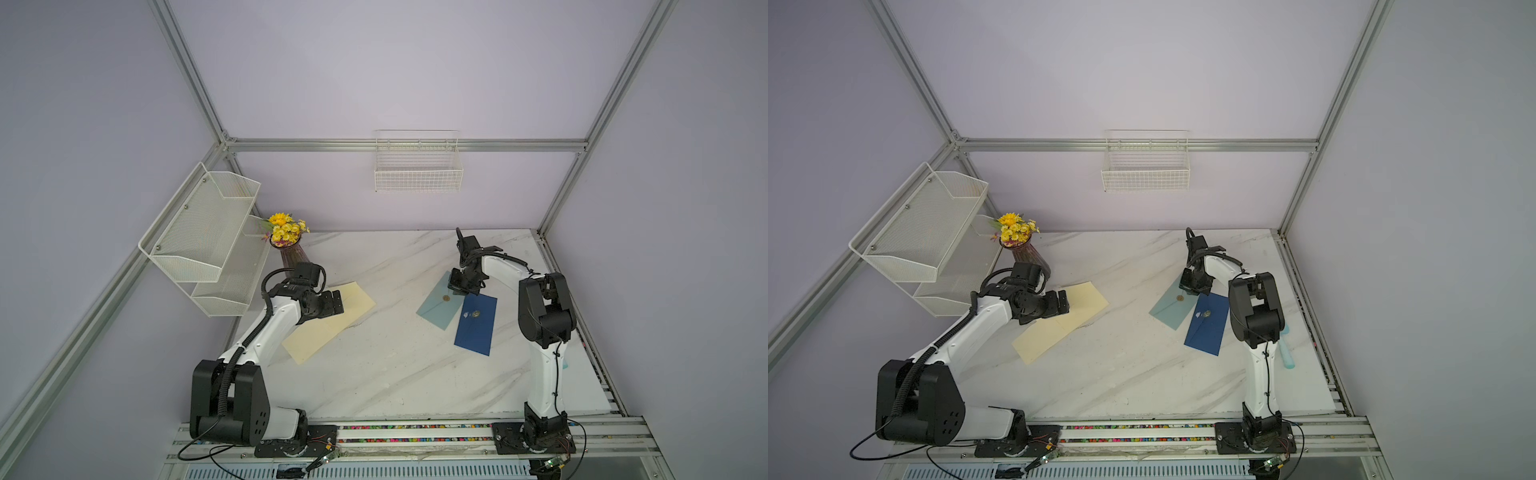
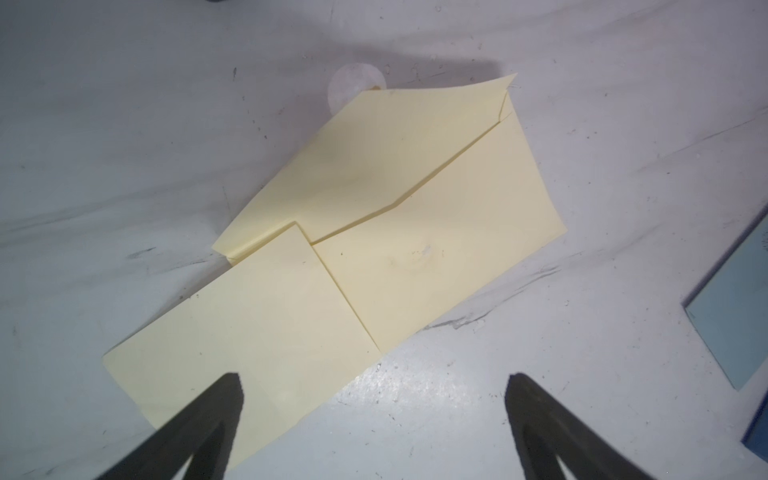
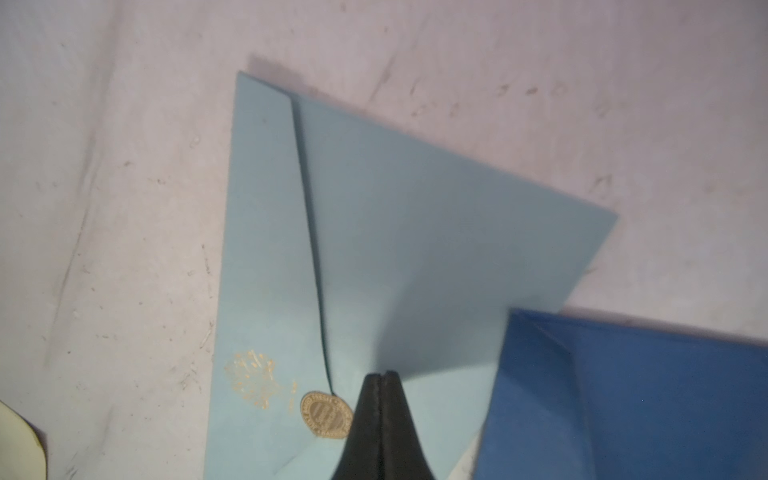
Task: Fold the letter paper in half and place it into the envelope
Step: Move the envelope to the center of the board, then adjust the letter paper at the center of the board.
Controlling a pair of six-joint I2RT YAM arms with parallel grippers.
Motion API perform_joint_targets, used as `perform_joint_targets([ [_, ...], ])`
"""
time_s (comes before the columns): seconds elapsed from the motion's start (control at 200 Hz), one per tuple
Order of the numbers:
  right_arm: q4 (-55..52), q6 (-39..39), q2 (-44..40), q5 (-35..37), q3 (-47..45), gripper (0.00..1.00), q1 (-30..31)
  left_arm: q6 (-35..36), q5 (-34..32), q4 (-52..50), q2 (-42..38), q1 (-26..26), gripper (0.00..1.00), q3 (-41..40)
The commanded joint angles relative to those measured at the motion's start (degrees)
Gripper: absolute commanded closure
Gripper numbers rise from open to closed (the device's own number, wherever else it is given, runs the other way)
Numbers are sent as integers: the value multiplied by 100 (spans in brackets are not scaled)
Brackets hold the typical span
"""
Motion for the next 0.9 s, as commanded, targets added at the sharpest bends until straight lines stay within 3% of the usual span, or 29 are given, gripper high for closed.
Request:
perform_joint_targets([
  [0.0, -325, -245, 27, -102, 277, 100, 19, 231, -259, 58, 28, 171, 0, -112],
  [0.045, -267, -231, -88, -337, 252, 100, 32, 248, -305, 87, 37, 236, 0, -200],
  [0.07, -222, -214, -167, -486, 214, 91, 34, 248, -317, 118, 41, 272, 0, -251],
  [0.145, -82, -139, -446, -868, 58, 32, 52, 257, -264, 256, 304, 377, 0, -433],
  [0.19, 3, -81, -612, -1060, -66, 9, 82, 249, -226, 365, 369, 413, 0, -540],
  [0.215, 15, -49, -690, -1116, -127, 3, 87, 233, -204, 432, 402, 420, 0, -601],
  [0.67, 507, 610, -1473, -1684, -1167, 3, 252, -130, 626, 1099, 1041, 456, 0, -894],
  [0.89, 639, 790, -1419, -1683, -1116, 3, 391, -430, 904, 1059, 1067, 26, 0, -862],
])
